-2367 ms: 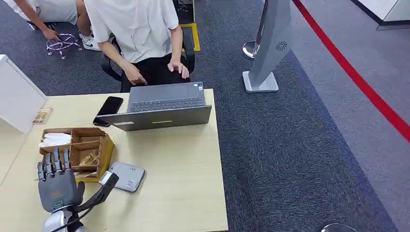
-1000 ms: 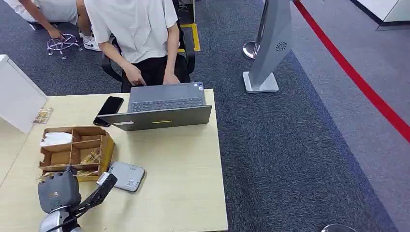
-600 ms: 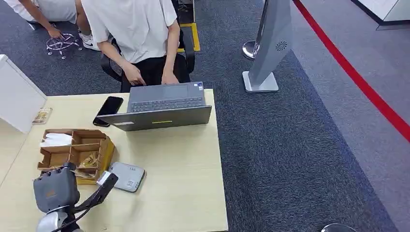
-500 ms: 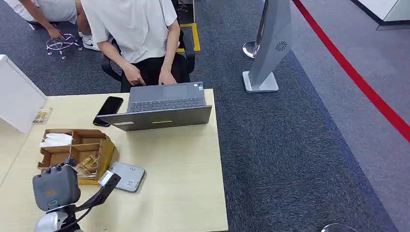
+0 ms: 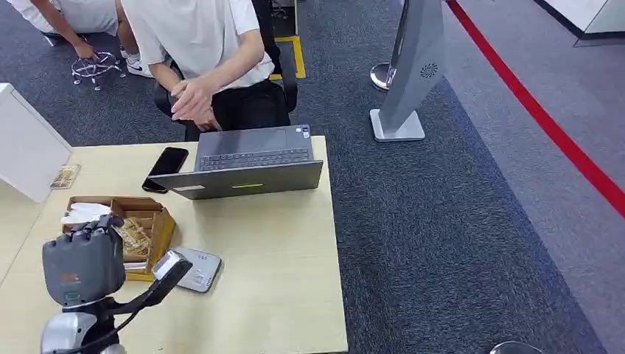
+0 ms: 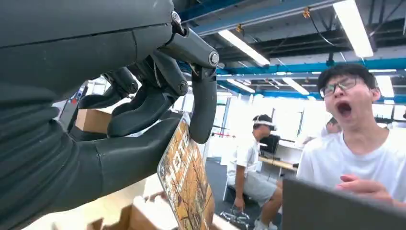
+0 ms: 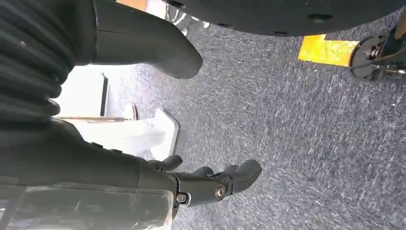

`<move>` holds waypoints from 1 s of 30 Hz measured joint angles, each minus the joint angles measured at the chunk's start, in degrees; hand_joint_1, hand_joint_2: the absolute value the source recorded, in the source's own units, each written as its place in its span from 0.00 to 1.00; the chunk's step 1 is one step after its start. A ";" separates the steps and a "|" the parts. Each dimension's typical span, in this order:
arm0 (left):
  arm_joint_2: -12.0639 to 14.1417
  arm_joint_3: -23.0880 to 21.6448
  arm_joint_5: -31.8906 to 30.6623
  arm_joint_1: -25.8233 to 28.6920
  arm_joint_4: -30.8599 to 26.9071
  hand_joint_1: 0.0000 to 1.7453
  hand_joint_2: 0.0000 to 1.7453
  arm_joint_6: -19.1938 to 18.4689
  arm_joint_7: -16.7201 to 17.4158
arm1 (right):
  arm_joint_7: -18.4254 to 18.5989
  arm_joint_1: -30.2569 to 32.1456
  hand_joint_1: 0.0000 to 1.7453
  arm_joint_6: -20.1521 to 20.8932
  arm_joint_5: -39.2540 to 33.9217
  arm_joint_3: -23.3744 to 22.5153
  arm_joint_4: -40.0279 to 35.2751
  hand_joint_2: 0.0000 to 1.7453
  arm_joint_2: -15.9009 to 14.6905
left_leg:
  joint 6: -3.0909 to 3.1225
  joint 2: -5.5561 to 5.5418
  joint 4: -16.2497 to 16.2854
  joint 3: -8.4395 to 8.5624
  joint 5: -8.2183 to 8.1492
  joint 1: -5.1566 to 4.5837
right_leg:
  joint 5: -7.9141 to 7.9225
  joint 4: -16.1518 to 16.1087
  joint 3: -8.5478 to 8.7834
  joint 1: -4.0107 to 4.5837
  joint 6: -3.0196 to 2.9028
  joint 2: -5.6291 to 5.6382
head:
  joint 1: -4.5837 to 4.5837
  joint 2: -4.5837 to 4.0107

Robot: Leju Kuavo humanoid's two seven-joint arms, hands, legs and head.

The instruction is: Pass the card to the sensor for recognition and then transmit it.

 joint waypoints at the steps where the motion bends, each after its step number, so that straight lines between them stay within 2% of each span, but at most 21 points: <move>1: 0.11 0.00 0.20 -1.67 0.24 1.00 1.00 -0.85 0.37 | -0.02 0.00 0.00 0.17 0.43 0.00 0.00 1.00 0.00 | 0.00 -0.01 0.00 0.00 0.01 0.00 | 0.00 0.00 -0.01 0.00 0.00 -0.01 | -0.02 0.00; 7: 0.28 0.00 0.18 -12.60 6.51 1.00 1.00 -5.34 1.66 | -0.11 -0.16 0.00 0.90 1.77 0.00 0.00 1.00 0.00 | -0.01 -0.04 0.01 0.00 0.11 0.00 | 0.11 0.01 -0.02 0.00 -0.04 -0.03 | 0.00 0.00; 12: 0.11 0.00 -1.62 -20.05 13.36 1.00 1.00 -6.76 3.57 | -0.11 -0.34 0.00 1.66 2.84 0.00 0.00 1.00 0.00 | 0.02 -0.02 0.02 0.00 0.13 -0.01 | 0.13 0.01 -0.02 0.00 -0.06 0.01 | -0.02 0.00; 18: -0.15 0.31 -3.06 -30.19 27.41 1.00 1.00 -6.54 4.66 | -0.59 -0.54 0.00 2.30 4.51 0.00 0.00 1.00 0.00 | 0.02 0.00 0.02 -0.01 0.13 0.00 | 0.13 0.04 -0.03 0.00 -0.06 0.02 | -0.02 0.00; 24: -0.72 0.59 -4.41 -35.55 37.91 1.00 1.00 -5.34 4.70 | -0.59 -0.62 0.00 2.73 4.75 0.02 0.00 1.00 0.00 | 0.02 -0.02 0.02 -0.02 0.13 0.00 | 0.13 0.04 -0.02 0.00 -0.06 0.02 | 0.00 0.00; 30: -1.29 0.70 -4.59 -37.10 43.00 1.00 1.00 -5.06 4.72 | -0.57 -0.66 0.00 2.76 4.72 0.02 0.00 1.00 0.00 | 0.02 0.00 0.02 -0.04 0.13 -0.01 | 0.13 0.04 -0.06 0.00 -0.06 0.03 | 0.00 0.00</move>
